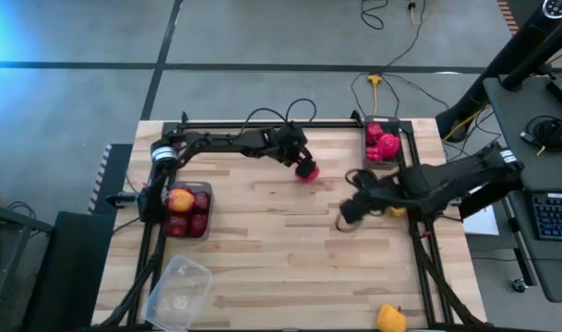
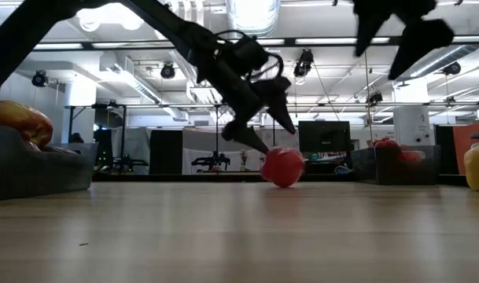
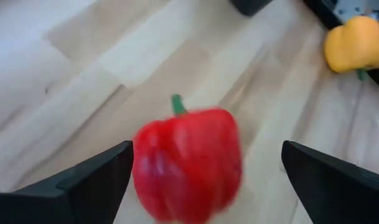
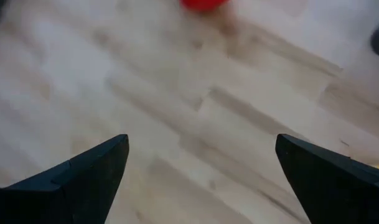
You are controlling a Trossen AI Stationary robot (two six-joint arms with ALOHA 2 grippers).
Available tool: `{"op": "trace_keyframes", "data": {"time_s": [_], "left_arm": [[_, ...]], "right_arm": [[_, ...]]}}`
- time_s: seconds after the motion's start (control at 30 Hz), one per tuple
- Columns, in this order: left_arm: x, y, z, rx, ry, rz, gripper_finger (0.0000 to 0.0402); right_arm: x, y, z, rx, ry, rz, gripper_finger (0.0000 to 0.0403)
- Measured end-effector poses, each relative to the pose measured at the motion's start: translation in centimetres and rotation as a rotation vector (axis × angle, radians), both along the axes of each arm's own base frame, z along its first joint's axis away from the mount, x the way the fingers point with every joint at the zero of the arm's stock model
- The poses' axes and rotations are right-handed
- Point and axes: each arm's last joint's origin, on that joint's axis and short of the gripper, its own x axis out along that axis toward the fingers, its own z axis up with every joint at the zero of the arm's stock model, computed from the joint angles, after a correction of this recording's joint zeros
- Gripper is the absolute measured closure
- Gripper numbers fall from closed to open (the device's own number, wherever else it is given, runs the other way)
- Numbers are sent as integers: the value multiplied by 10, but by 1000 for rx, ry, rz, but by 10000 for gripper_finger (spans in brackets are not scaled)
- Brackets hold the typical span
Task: Sort produce into baskets
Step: Put the red bell pepper into the right black transparent bin
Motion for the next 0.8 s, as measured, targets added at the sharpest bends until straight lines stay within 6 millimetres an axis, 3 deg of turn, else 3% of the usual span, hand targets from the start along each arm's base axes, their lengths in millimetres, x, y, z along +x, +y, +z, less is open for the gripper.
{"op": "trace_keyframes", "data": {"time_s": [0.2,0.3,0.47,0.57,0.7,0.8], "left_arm": [[-25,-9,48,60,-11,-48,8],[-51,-16,74,119,4,-76,9],[-100,-34,97,193,-39,-85,9],[-129,-45,97,198,-90,-62,9],[-160,-57,91,213,-170,-44,9],[-178,-67,76,216,-187,-56,9]], "right_arm": [[30,-44,-20,98,-50,-310,3],[41,-70,-31,139,-38,-410,3],[71,-109,-43,165,-208,-511,3],[85,-129,-54,214,-281,-594,3],[88,-149,-73,283,-241,-762,3],[92,-162,-81,337,-273,-848,3]]}}
